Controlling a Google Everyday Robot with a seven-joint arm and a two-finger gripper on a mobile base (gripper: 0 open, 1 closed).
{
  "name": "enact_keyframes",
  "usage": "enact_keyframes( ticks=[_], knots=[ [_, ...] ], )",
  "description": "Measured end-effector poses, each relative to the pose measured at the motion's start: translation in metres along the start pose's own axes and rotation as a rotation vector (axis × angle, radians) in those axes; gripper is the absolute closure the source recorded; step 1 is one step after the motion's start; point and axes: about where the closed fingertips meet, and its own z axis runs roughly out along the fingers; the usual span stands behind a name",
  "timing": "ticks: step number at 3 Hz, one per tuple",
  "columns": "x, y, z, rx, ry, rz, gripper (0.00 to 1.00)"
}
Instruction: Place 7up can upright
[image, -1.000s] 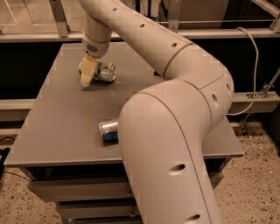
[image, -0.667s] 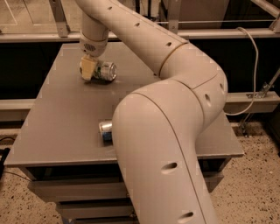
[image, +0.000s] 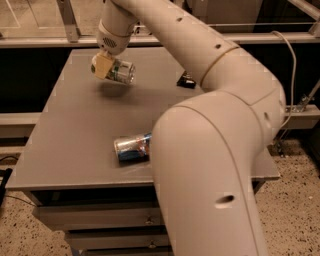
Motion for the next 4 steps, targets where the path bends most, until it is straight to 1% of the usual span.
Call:
enact_keyframes(
  ticks=[1, 2, 3, 4],
  knots=[
    [0.01, -0.008, -0.049, 0.0, -0.238, 0.055, 1.0],
    [0.032, -0.01, -0.079, -0.02, -0.453, 0.123, 1.0],
    [0.055, -0.002, -0.102, -0.042, -0.655, 0.176, 1.0],
    [0.081, 0.01, -0.12, -0.046, -0.832, 0.21, 1.0]
  ],
)
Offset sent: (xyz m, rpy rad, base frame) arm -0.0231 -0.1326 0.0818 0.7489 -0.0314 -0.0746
